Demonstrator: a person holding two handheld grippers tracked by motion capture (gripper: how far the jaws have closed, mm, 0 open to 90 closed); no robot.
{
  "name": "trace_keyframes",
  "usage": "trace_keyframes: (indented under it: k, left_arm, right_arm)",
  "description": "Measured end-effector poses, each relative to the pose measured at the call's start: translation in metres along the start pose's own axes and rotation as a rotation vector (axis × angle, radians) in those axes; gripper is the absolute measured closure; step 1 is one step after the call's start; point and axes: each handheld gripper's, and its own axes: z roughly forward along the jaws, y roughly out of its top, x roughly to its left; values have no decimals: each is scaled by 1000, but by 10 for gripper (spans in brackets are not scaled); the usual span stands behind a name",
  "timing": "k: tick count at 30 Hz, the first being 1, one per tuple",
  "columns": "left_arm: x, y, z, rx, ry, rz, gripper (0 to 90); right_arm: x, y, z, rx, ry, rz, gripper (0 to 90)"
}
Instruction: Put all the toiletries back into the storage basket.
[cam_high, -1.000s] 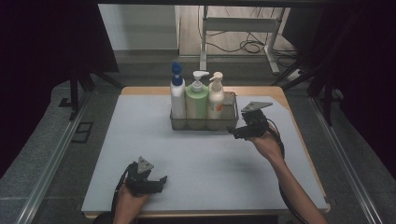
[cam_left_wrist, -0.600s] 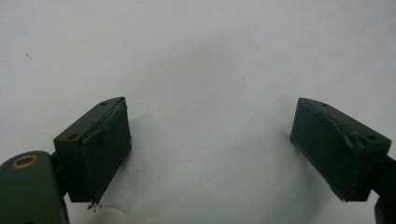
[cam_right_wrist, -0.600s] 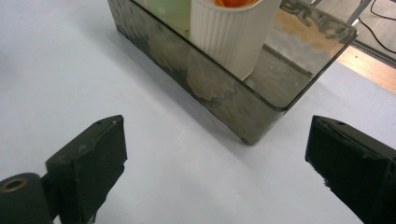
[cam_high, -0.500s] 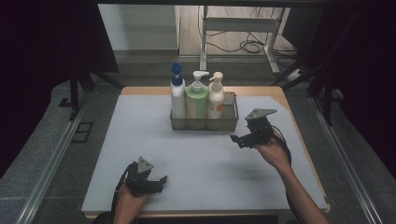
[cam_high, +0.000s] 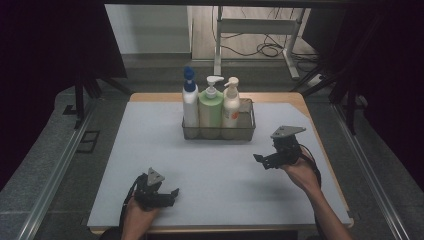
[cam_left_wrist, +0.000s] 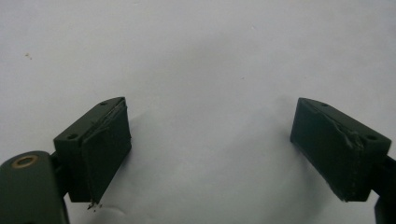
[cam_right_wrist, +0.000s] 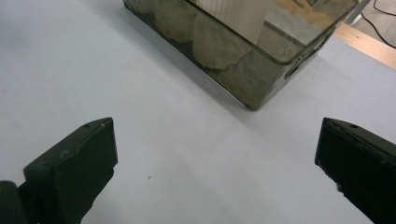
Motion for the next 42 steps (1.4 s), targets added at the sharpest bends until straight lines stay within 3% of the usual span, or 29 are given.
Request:
trace_keyframes:
  k: [17,29,35,40,42]
  left_arm:
    - [0,0,0,1,0,0,119]
    - [0,0,0,1,0,1,119]
    - [0,0,0,0,1,1,119]
    - [0,0,0,1,1,0,119]
    - [0,0,0,1,1,1,119]
  right_arm:
    - [1,-39,-14,2,-1,26,0]
    - [10,-74,-6,20,10,33,0]
    - [16,-95,3,62,19,28,0]
    - [20,-105,9,91,27,40,0]
    - [19,-108,9,82,35,66,0]
